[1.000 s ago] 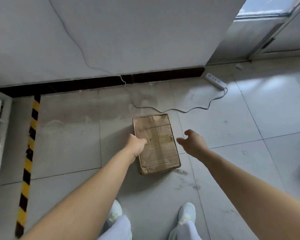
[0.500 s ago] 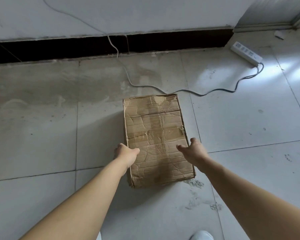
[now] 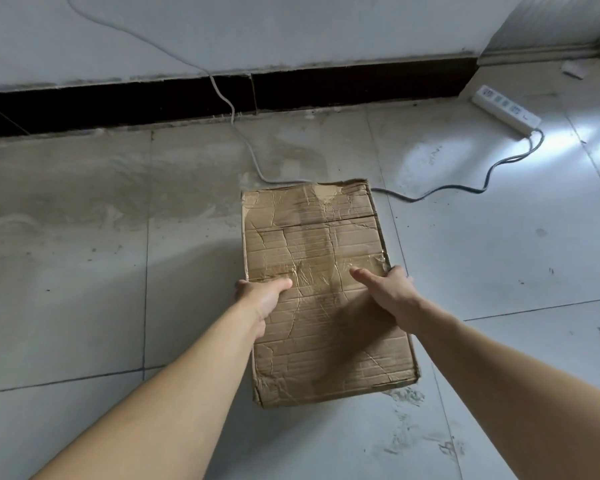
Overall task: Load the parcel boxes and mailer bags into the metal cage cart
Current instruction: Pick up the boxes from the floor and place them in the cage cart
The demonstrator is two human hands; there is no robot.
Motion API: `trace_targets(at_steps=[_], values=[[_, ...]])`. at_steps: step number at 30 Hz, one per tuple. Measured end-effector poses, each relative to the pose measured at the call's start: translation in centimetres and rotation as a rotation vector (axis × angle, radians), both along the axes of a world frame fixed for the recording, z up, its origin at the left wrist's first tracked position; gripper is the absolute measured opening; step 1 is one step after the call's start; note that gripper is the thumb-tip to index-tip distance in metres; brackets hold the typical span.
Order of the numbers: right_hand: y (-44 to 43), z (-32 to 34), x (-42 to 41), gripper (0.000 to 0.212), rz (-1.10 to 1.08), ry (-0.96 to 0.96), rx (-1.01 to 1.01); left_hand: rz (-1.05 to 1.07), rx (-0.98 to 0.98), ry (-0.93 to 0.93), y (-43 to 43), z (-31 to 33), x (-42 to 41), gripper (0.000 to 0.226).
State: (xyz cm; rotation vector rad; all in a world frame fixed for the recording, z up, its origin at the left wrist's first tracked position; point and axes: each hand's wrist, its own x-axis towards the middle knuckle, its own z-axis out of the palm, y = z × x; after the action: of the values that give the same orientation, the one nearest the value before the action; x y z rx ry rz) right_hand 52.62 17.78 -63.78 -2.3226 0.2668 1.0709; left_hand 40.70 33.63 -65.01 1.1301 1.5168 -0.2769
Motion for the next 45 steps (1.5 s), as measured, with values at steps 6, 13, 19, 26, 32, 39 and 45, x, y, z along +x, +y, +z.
trace_targets(at_steps=[6, 13, 19, 26, 32, 39, 45], values=[[2.8, 13.1, 1.2, 0.086, -0.015, -0.158, 0.055, 0.044, 0.039, -0.05, 2.7, 11.9, 0.9, 0.102], [5.4, 34.6, -0.5, 0.055, -0.023, -0.233, 0.213, 0.065, 0.1, -0.158, 6.1, 33.5, -1.4, 0.088], [7.9, 54.5, -5.7, 0.052, 0.051, -0.34, 0.347, 0.162, 0.126, -0.276, 8.6, 54.3, -7.1, 0.08], [10.0, 72.0, -12.8, 0.055, 0.174, -0.496, 0.505, 0.222, 0.253, -0.389, 10.0, 71.5, -15.6, 0.089], [13.3, 79.9, -18.7, 0.057, 0.406, -0.575, 0.67, 0.472, 0.514, -0.475, 9.0, 80.0, -25.1, 0.08], [19.1, 85.0, -31.2, 0.056, 0.673, -0.489, 0.899, 0.739, 0.838, -0.377, 7.2, 86.9, -40.2, 0.093], [23.6, 87.0, -45.0, 0.049, 0.868, -0.345, 1.072, 0.922, 0.927, -0.375, 6.6, 89.6, -54.3, 0.09]])
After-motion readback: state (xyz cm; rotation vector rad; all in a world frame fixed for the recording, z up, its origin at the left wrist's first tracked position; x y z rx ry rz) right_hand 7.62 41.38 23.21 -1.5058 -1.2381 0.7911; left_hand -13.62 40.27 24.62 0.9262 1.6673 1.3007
